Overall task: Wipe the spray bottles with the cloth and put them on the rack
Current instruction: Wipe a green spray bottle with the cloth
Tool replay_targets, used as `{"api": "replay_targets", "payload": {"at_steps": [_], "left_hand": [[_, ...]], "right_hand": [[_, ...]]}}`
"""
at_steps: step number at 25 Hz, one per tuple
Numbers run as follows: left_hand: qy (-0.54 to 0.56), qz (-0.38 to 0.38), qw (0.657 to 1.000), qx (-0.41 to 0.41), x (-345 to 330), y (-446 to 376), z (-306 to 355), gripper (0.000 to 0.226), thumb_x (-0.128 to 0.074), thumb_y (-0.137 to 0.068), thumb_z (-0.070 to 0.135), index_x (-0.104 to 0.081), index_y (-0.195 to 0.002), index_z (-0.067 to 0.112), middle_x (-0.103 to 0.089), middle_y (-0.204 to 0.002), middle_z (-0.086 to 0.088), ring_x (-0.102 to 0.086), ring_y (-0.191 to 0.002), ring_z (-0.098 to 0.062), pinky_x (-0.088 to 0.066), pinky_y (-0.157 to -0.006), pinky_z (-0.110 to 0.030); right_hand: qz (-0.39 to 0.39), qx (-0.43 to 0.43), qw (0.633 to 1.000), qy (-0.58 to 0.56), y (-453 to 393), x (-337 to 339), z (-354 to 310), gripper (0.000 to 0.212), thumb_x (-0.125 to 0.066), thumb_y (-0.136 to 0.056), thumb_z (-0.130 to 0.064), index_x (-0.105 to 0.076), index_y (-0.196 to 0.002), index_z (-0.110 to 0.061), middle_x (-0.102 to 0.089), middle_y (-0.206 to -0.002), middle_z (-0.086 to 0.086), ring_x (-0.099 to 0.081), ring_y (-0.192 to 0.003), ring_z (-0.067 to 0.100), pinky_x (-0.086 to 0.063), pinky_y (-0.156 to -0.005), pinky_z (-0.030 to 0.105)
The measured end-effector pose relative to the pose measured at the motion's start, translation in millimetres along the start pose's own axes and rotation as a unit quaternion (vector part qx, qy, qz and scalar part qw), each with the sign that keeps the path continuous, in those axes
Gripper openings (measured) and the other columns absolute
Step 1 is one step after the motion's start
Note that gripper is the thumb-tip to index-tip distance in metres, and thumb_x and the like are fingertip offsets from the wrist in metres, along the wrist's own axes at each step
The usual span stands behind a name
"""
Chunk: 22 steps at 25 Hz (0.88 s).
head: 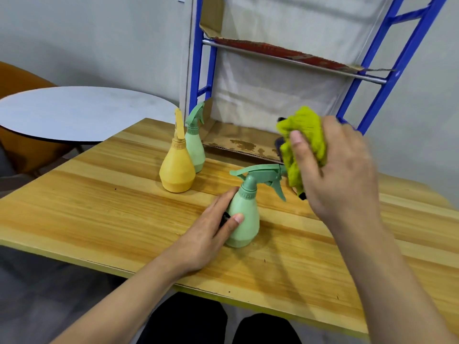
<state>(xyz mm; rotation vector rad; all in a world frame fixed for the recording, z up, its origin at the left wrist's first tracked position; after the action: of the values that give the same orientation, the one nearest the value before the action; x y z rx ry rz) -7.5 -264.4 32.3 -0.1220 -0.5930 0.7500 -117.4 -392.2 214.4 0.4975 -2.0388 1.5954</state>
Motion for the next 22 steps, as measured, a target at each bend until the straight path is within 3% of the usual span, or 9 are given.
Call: {"api": "replay_targets", "payload": {"at_steps": [3, 6, 8, 10, 15, 18, 20, 22], "left_hand": [[-0.011, 0.044, 0.999, 0.018, 1, 2, -5, 0.061, -0.054, -0.102, 0.047, -0.026, -0.156, 0.042, -0.044, -0.147, 0.02, -0.041, -0.135, 0.008, -0.036, -0.111, -0.02], [-0.026, 0.054, 0.998, 0.002, 0, 2, -5, 0.073, -0.067, -0.095, 0.046, -0.031, -0.156, 0.032, -0.05, -0.137, 0.014, -0.047, -0.128, 0.004, -0.04, -0.107, -0.02], [-0.032, 0.047, 0.998, -0.004, 0, 0, -6, 0.075, -0.068, -0.094, 0.047, -0.031, -0.157, 0.029, -0.048, -0.137, 0.014, -0.046, -0.125, 0.006, -0.037, -0.105, -0.011], [-0.036, 0.046, 0.998, -0.005, -1, -1, -8, 0.078, -0.068, -0.095, 0.045, -0.03, -0.158, 0.022, -0.046, -0.142, 0.01, -0.043, -0.126, 0.006, -0.03, -0.103, -0.001], [-0.033, 0.047, 0.998, -0.024, 0, 1, -6, 0.073, -0.068, -0.096, 0.041, -0.031, -0.156, 0.024, -0.047, -0.14, 0.007, -0.042, -0.129, 0.009, -0.028, -0.104, -0.003], [-0.031, 0.042, 0.998, -0.024, 0, 3, -6, 0.074, -0.068, -0.096, 0.042, -0.029, -0.157, 0.026, -0.047, -0.139, 0.009, -0.042, -0.131, 0.008, -0.029, -0.105, -0.004], [-0.032, 0.043, 0.998, -0.016, 0, 4, -7, 0.076, -0.068, -0.095, 0.042, -0.028, -0.158, 0.026, -0.046, -0.139, 0.012, -0.04, -0.131, 0.012, -0.029, -0.104, -0.003], [-0.029, 0.04, 0.999, -0.008, 0, 4, -8, 0.078, -0.068, -0.095, 0.044, -0.026, -0.159, 0.028, -0.044, -0.141, 0.014, -0.038, -0.129, 0.017, -0.027, -0.102, 0.001]], "right_hand": [[-0.149, 0.187, 0.959, 0.151, -11, -36, -44, 0.051, -0.033, -0.1, -0.063, -0.051, -0.125, -0.024, -0.059, -0.108, 0.003, -0.054, -0.099, 0.024, -0.041, -0.087, 0.042], [-0.285, 0.262, 0.91, 0.146, 0, -69, -52, 0.063, -0.034, -0.092, -0.074, -0.043, -0.142, -0.037, -0.056, -0.128, -0.003, -0.057, -0.113, 0.022, -0.049, -0.091, 0.043], [-0.316, 0.282, 0.897, 0.128, -1, -76, -50, 0.066, -0.034, -0.088, -0.076, -0.039, -0.144, -0.041, -0.055, -0.124, -0.003, -0.059, -0.109, 0.021, -0.054, -0.083, 0.043], [-0.298, 0.293, 0.9, 0.124, -5, -81, -53, 0.061, -0.036, -0.088, -0.072, -0.047, -0.134, -0.033, -0.055, -0.109, 0.002, -0.061, -0.099, 0.026, -0.053, -0.075, 0.042], [-0.181, 0.232, 0.949, 0.108, -6, -83, -57, 0.05, -0.039, -0.095, -0.067, -0.058, -0.099, -0.02, -0.043, -0.081, -0.003, -0.061, -0.078, 0.031, -0.037, -0.06, 0.036], [-0.222, 0.068, 0.969, -0.08, -19, -82, -38, 0.052, -0.046, -0.094, -0.067, -0.056, -0.074, -0.02, -0.055, -0.062, -0.006, -0.059, -0.063, 0.019, -0.044, -0.06, 0.038], [-0.215, -0.033, 0.951, -0.221, -33, -71, -25, 0.053, -0.049, -0.093, -0.066, -0.058, -0.069, -0.019, -0.06, -0.057, -0.004, -0.059, -0.057, 0.015, -0.051, -0.064, 0.045], [-0.171, -0.003, 0.966, -0.192, -40, -54, -23, 0.052, -0.047, -0.093, -0.069, -0.061, -0.077, -0.022, -0.062, -0.064, -0.004, -0.061, -0.064, 0.016, -0.051, -0.066, 0.044]]}}
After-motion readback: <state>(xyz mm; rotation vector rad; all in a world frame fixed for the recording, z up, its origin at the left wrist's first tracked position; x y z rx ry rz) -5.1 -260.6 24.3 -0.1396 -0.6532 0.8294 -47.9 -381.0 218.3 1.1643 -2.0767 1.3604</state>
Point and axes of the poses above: each hand's wrist, its own y-axis away from the middle knuckle, its own x-axis out of the back of the hand, z = x × y, the point moved 8 cm from there along -y, towards the middle knuckle
